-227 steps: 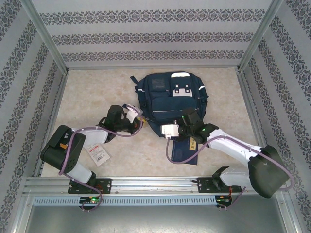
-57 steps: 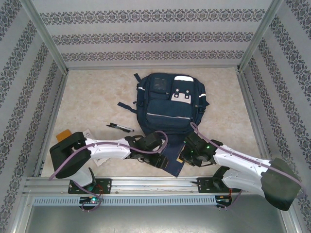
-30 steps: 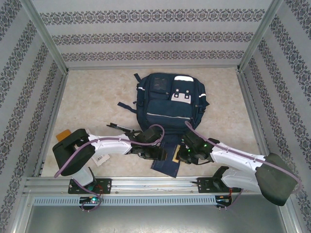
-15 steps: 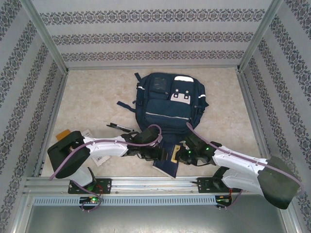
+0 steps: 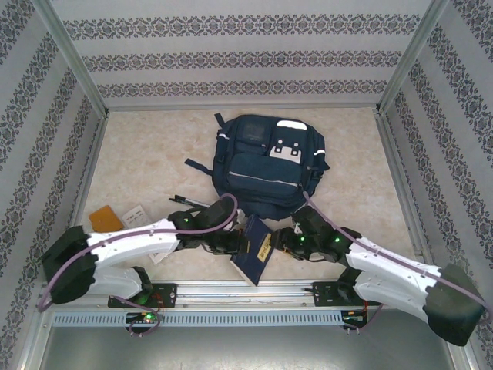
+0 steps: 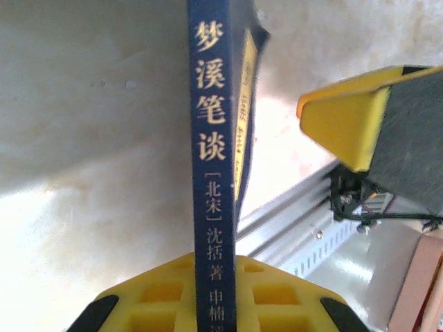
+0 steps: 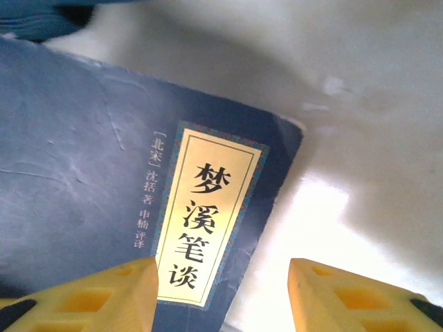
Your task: Pack the student bag
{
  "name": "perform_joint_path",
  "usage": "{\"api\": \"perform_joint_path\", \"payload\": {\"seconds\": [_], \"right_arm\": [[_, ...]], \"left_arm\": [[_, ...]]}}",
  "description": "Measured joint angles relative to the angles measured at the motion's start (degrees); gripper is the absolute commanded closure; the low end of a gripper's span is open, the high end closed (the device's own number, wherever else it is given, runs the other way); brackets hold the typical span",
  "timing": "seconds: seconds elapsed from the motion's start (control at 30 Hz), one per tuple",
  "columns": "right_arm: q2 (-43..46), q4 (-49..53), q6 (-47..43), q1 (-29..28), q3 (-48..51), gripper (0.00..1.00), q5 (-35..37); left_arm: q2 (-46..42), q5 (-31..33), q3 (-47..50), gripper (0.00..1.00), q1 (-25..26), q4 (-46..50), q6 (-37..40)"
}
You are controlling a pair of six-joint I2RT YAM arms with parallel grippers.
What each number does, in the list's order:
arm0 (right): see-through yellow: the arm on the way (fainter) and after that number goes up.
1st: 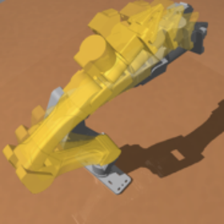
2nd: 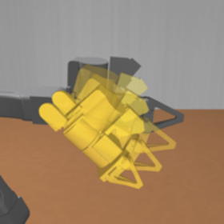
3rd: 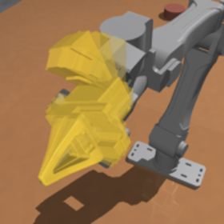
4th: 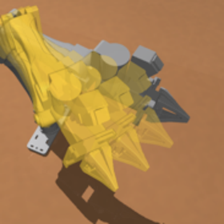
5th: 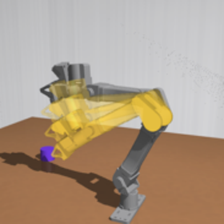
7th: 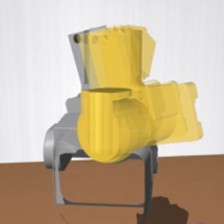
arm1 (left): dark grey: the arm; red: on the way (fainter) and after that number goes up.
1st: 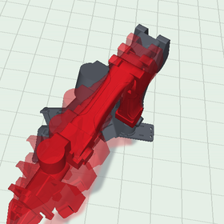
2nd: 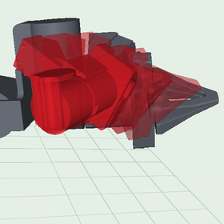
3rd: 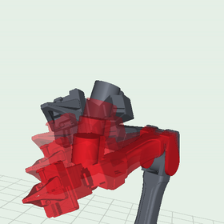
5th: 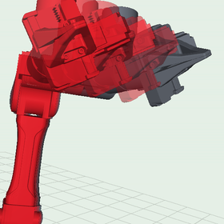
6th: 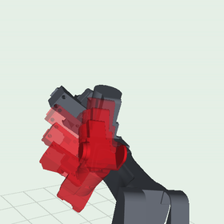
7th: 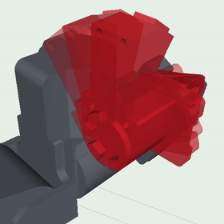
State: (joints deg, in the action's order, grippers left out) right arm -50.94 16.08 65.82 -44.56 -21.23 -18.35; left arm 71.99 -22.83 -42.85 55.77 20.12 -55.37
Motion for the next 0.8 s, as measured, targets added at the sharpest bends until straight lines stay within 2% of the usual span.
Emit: {"api": "perform_joint_path", "payload": {"seconds": [0.23, 0.47, 0.6, 0.8], "right_arm": [[7.58, 2.01, 0.83, -0.7, -4.35, 0.45, 1.42], [6.05, 8.2, -4.92, 0.59, -10.1, 0.44, 5.99], [2.32, 10.75, -18.71, 3.48, -15.06, 0.44, 10.16], [-8.17, 7.26, -52.06, 8.63, -23.28, 0.43, 12.52]], "left_arm": [[-13.73, 5.29, -2.69, 0.99, -0.02, 10.23, 2.69], [-21.07, 13.16, -8.7, 0.97, -0.09, 16.74, 7.58], [-20.87, 17.59, -11.61, 1.0, -1.66, 21.24, 10.03], [-22.6, 22.12, -13.25, 1.0, -9.55, 31.1, 10.47]]}}
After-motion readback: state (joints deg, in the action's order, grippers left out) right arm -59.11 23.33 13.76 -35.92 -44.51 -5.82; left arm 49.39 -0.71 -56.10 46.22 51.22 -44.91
